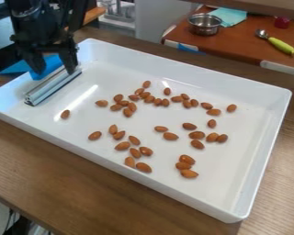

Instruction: Sweep into pile

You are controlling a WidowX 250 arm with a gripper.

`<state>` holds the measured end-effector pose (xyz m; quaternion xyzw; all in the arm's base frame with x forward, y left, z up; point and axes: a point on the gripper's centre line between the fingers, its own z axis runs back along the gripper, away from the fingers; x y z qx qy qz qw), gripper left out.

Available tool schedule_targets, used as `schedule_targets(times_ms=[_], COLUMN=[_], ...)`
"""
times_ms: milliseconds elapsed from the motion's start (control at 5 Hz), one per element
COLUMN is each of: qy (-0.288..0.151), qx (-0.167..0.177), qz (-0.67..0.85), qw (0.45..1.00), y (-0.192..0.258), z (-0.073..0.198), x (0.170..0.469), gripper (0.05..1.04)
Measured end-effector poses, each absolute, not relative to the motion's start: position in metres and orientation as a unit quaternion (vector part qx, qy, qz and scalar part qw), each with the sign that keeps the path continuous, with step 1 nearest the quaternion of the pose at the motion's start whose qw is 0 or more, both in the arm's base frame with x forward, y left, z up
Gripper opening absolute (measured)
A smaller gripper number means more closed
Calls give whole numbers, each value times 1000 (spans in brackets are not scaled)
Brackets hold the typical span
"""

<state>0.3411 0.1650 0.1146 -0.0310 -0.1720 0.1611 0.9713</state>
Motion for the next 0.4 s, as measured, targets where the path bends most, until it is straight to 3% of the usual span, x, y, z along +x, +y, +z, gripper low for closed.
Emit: schedule_targets(times_ms=[400], qy=[-170], qx=[-28], qz=[160], qw=[972], y=[172], z=[111], x=[346], gripper=[1000])
